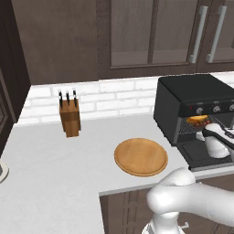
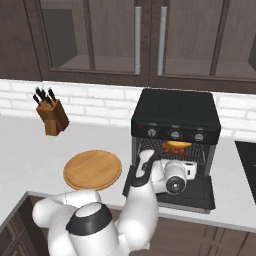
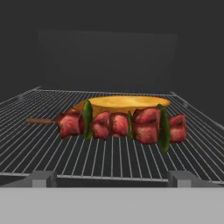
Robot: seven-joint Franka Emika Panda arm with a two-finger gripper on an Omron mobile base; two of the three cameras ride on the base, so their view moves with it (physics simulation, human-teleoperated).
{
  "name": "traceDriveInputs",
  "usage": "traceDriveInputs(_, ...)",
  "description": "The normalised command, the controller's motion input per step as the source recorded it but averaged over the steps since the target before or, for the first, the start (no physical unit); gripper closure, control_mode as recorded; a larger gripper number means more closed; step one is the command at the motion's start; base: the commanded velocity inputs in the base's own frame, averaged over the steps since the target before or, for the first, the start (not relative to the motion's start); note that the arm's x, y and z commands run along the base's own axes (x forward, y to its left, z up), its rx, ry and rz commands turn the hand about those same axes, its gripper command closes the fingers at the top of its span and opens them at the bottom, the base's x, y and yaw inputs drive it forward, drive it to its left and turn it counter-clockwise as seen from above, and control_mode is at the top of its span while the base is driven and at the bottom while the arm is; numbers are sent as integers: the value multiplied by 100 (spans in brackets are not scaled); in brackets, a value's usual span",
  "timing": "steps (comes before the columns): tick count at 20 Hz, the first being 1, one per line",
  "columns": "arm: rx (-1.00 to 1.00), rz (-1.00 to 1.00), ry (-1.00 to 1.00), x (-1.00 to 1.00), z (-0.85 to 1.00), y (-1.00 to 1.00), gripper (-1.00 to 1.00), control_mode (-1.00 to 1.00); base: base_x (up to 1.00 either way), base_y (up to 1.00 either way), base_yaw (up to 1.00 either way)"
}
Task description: Pick up the kebab skewer and baguette bread, and place them inside the toaster oven. Close the toaster oven door and start by setting the timer.
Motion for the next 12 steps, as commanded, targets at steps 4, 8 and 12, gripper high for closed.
traceDriveInputs(4, 0, 0, 0, 25, 0, 0, -100, -100, 0, 0, 0)
traceDriveInputs(8, 0, 0, 0, 24, 0, 0, -100, -100, 0, 0, 0)
traceDriveInputs(12, 0, 0, 0, 22, 0, 0, -100, -100, 0, 0, 0)
